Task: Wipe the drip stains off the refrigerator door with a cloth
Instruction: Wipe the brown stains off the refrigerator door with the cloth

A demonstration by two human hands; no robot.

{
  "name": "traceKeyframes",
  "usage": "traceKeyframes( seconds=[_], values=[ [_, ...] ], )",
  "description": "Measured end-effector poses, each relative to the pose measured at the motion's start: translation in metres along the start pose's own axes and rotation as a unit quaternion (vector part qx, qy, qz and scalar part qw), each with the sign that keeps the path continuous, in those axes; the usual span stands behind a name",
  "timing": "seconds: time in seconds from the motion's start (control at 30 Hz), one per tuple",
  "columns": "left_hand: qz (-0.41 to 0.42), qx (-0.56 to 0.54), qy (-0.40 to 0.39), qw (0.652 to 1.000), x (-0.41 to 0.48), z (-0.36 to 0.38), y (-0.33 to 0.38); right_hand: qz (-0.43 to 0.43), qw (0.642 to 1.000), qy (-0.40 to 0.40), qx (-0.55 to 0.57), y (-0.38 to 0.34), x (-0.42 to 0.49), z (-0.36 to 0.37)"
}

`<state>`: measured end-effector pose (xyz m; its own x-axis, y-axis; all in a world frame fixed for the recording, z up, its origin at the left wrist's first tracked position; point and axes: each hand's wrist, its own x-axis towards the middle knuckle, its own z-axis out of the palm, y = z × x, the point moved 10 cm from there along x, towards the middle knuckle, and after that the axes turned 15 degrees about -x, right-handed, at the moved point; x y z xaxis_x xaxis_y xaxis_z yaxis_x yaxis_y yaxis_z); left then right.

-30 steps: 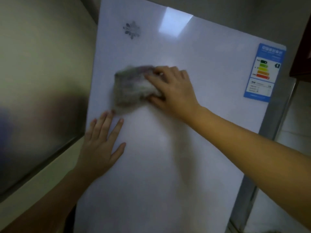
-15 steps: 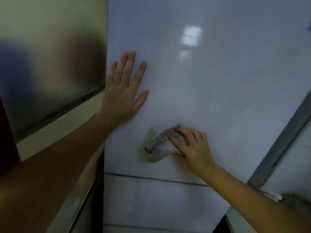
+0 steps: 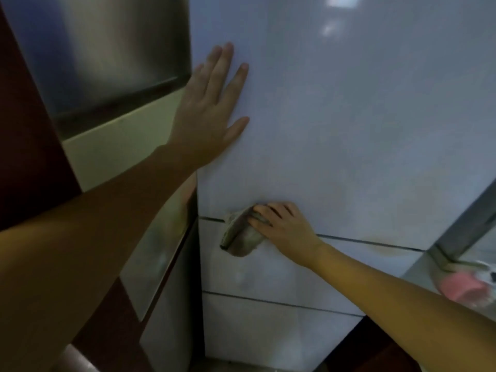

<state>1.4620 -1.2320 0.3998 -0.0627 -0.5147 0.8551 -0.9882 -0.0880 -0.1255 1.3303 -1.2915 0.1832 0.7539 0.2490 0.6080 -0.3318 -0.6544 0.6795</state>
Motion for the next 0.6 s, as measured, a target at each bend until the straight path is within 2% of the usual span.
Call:
traceKeyframes(
  seconds=[0.17, 0.3, 0.47, 0.6],
  values=[
    [-0.027, -0.022, -0.005, 0.999, -0.004, 0.001, 0.006, 0.124, 0.991, -0.058, -0.008, 0.093, -0.075, -0.028],
    [-0.065, -0.052, 0.001, 0.997, -0.004, 0.003, 0.013, 0.274, 0.954, -0.12, 0.004, 0.166, -0.136, -0.045],
    [-0.089, -0.076, 0.019, 0.993, -0.006, 0.007, 0.014, 0.422, 0.898, -0.118, 0.031, 0.21, -0.196, -0.058],
    [-0.117, -0.081, -0.013, 0.99, -0.007, 0.033, -0.014, 0.461, 0.88, -0.1, 0.054, 0.23, -0.213, -0.067]
  ],
)
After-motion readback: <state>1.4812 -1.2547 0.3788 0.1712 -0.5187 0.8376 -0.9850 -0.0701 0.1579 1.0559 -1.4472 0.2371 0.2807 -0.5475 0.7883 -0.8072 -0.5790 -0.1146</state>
